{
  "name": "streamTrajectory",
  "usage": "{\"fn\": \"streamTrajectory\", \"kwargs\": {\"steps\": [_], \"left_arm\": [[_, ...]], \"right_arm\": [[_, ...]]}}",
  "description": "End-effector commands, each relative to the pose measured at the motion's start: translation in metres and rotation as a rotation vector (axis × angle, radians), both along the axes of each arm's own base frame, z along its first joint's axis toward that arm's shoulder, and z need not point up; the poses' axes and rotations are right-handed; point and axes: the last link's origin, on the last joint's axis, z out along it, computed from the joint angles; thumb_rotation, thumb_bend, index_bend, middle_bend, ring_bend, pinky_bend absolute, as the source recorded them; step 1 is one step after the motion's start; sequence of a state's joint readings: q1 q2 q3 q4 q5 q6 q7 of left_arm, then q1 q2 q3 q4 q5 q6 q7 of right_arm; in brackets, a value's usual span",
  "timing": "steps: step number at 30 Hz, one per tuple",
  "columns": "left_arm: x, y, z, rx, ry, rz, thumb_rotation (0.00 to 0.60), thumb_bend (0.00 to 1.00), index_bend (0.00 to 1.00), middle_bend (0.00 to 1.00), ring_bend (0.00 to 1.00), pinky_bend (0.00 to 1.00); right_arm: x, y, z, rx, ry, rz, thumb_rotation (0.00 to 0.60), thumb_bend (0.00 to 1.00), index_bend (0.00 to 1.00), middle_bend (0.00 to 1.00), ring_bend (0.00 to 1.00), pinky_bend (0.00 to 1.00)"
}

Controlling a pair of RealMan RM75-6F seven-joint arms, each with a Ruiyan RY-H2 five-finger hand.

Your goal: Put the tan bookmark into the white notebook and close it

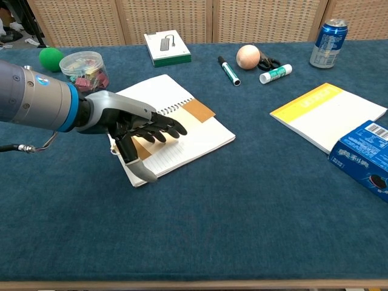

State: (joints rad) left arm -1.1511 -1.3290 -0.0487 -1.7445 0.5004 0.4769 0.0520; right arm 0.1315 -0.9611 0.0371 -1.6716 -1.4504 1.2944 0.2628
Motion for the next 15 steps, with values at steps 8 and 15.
{"fn": "streamTrajectory", "kwargs": {"steps": [8,15], "left_arm": [[-0.0068,0.0073,0.0061,-0.01,0.008,0.013,0.6,0.23,0.0,0.0,0.0,0.0],[-0.0081,0.0087,0.0081,-0.014,0.013,0.001,0.6,0.23,0.0,0.0,0.0,0.0]], "right_arm": [[0.0001,-0.0006,-0.0013,0.004,0.003,-0.002,0.6,0.0,0.0,0.0,0.0,0.0],[0.0002,-0.0003,-0.0009,0.002,0.002,-0.002,0.6,0.0,0.0,0.0,0.0,0.0]]}}
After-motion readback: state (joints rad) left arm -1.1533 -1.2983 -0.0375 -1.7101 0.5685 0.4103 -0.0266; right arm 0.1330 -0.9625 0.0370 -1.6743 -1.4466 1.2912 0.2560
